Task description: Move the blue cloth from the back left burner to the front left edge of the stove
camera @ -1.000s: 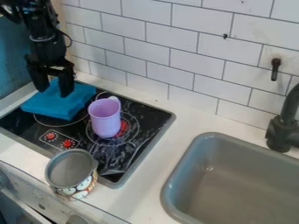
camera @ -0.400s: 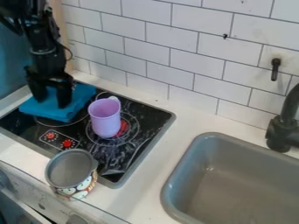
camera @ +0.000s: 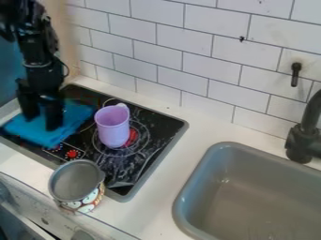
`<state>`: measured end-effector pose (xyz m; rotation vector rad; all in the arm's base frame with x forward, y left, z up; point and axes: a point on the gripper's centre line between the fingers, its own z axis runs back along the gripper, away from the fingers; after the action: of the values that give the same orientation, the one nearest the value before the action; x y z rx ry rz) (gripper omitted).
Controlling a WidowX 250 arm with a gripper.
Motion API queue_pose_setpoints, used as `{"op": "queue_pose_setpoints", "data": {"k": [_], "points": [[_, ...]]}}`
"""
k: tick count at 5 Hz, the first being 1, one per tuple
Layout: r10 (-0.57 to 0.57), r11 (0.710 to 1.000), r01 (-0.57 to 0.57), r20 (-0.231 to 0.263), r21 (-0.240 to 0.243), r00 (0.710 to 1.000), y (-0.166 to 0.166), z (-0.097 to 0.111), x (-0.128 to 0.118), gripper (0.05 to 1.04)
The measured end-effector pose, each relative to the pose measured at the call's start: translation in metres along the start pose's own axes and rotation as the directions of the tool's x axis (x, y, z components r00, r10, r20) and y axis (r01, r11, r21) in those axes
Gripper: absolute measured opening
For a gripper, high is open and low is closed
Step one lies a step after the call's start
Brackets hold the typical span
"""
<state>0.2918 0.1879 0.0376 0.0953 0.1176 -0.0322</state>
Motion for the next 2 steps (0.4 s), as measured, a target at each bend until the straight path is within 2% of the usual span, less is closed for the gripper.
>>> {"op": "queue_pose_setpoints", "data": {"k": [1,2], "points": [[0.019,0.999,-0.017,-0.052,0.046,0.998,0.01,-0.005,-0.024,1.001],[0.079,0.994,-0.072,-0.084,0.08,0.993,0.022,-0.009,-0.039,1.0]]}}
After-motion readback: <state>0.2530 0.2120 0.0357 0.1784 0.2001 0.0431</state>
